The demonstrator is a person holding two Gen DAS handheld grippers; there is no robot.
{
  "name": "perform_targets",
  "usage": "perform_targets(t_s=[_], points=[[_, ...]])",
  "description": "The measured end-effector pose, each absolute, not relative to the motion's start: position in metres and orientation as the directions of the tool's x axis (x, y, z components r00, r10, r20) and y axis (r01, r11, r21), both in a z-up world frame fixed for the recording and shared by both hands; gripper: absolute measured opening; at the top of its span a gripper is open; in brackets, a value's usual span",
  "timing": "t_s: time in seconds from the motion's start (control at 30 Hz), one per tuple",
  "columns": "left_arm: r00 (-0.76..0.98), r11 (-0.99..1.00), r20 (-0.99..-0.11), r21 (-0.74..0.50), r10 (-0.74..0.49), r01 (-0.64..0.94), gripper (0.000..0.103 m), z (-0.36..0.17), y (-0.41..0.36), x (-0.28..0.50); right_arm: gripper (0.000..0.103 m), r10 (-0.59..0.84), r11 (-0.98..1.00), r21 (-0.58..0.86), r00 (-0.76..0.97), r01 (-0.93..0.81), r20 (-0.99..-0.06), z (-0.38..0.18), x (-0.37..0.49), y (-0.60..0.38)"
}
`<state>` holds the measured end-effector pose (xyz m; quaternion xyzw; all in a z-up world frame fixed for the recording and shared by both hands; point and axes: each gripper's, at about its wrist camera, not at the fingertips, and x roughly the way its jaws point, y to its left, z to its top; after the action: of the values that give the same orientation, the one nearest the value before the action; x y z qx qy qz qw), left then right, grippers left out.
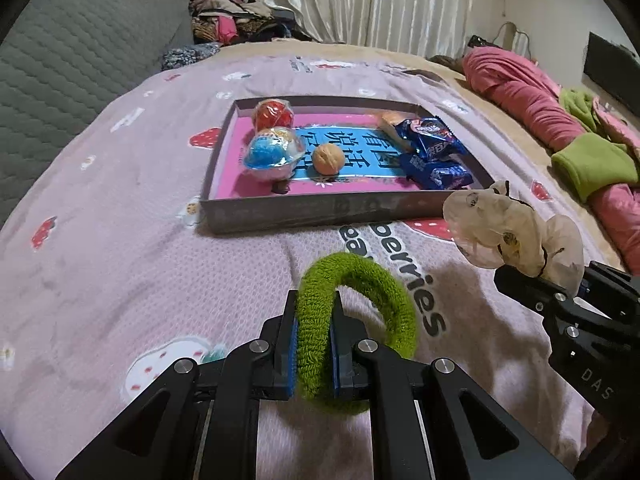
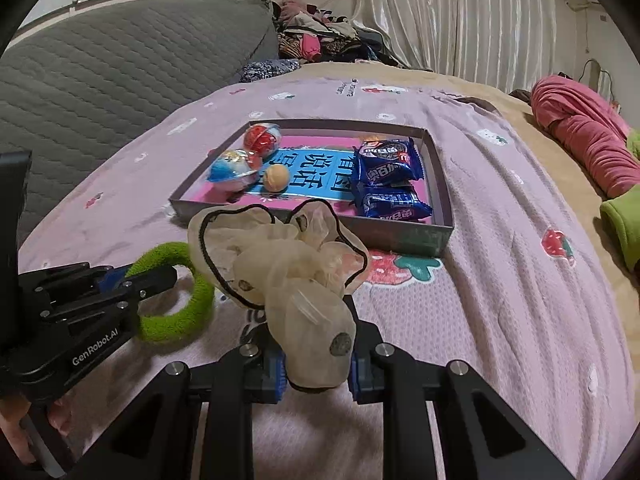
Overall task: Organize objects
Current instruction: 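Carry the green ring and beige scrunchie with both tools over the tray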
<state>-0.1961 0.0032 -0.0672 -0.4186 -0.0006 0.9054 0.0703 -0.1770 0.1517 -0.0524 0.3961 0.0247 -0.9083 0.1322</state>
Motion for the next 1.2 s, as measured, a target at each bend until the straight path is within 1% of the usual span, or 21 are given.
perform_targets(t_s=[0.3, 0.47, 0.67, 0.93, 1.07, 1.2], points=[[-0.665, -0.989, -0.736, -0.046, 0.129, -0.141, 0.012, -0.038, 0.007, -0.161, 0.023, -0.235, -0.957, 0.049, -0.665, 0.286, -0.709, -0.029, -0.143, 0.146], [-0.690, -0.989, -0.712, -0.038, 0.129, -0.146, 0.012, -0.016, 0.007, -0.147, 0.023, -0.236, -0.956, 0.035, -0.691, 0.291, -0.683, -0.009, -0.127, 0.146], [-0.720, -0.989, -0.683, -0.020, 0.121, -0.148, 0.012, 0.013, 0.005, -0.146, 0.023, -0.237, -0.955, 0.019, -0.722, 0.296, -0.651, 0.018, -0.126, 0.145], [-0.767, -0.991, -0.635, 0.007, 0.097, -0.131, 0.012, 0.056, -0.003, -0.184, 0.023, -0.229, -0.954, -0.018, -0.766, 0.299, -0.600, 0.060, -0.157, 0.146], [-0.778, -0.992, -0.623, 0.016, 0.086, -0.122, 0.012, 0.063, -0.004, -0.214, 0.023, -0.218, -0.956, -0.035, -0.783, 0.292, -0.582, 0.073, -0.187, 0.149], [-0.774, -0.993, -0.626, 0.001, 0.093, -0.120, 0.012, 0.058, -0.003, -0.250, 0.023, -0.209, -0.958, -0.043, -0.791, 0.284, -0.574, 0.074, -0.221, 0.152]])
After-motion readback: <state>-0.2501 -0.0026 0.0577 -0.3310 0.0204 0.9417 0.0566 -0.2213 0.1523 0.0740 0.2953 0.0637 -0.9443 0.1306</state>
